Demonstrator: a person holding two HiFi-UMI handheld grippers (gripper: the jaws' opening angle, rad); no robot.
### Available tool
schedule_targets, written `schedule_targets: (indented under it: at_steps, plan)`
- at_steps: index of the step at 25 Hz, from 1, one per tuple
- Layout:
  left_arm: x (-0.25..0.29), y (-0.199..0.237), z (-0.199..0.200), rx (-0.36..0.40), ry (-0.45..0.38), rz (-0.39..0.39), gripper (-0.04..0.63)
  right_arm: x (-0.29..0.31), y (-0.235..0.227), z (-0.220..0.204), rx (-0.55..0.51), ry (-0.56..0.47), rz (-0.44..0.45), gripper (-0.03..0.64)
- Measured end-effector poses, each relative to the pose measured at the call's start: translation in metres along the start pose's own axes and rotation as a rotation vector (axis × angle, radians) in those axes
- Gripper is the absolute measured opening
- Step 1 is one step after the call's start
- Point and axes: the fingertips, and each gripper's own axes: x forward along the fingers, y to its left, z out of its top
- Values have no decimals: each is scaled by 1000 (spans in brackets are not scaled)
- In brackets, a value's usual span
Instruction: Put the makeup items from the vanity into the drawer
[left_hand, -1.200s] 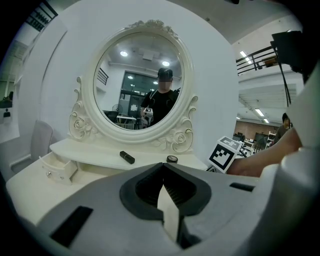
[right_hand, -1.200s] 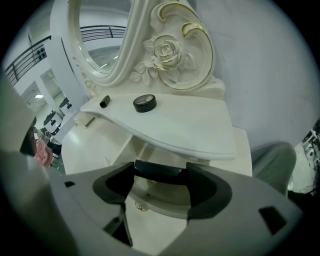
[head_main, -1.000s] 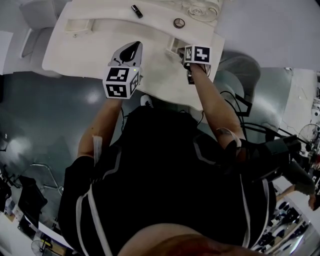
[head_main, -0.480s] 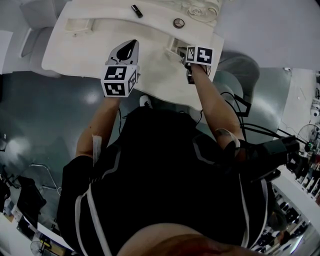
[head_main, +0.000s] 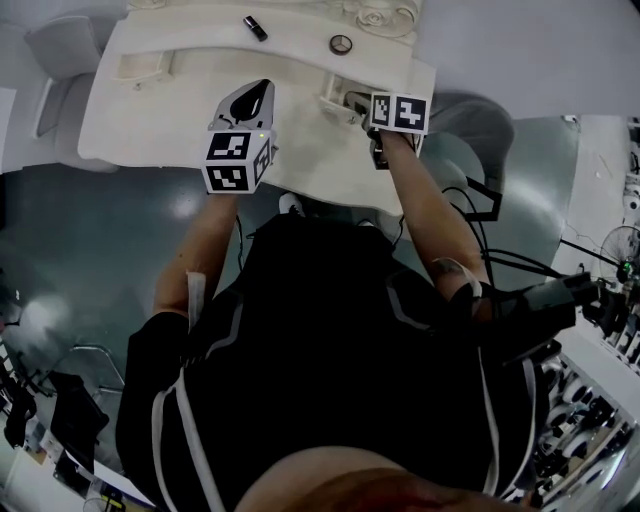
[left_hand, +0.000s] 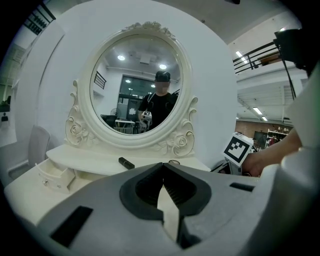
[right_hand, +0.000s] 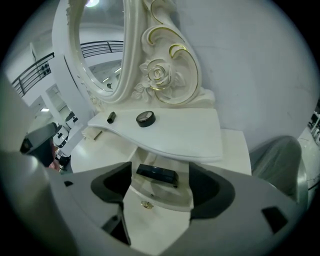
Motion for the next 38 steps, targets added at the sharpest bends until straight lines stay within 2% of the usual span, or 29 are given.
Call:
schedule_targets:
  at_steps: [8,14,20,22,25,29,32,35,38]
  plan:
    - [11,-14,19,3,-36,-58,5,-42,-5,16,36,-91,32,362]
    - [13,-41,48,44,-88,-113,5,-97,-2,53,-31,-253,91,321]
    - [-3,-69,98,64,-190,-88,3,-176,-2,102,-146,-460,158,227]
    - [-11,-77,117,68,-228,-79,3,-202,-2,113,-178,-513,187,159]
    - [-25,-86,139,36,-276,-65,3,-236,-2,125,-239,-572,226,122]
    - [-34,-104,154,11,-289,-47,3,-281,-9,137,-308,-654,273,50]
    - [-37,-118,158,-34,-277,-64,3,-308,-18,142,-343,-703,286,26]
    - [-43,-129,165,14,-280,-50,3,-326,-25,147,-337,-739,297,6]
    - [-52,-146,176,49,-305,-68,3,-343,-30,150,-344,-772,304,5]
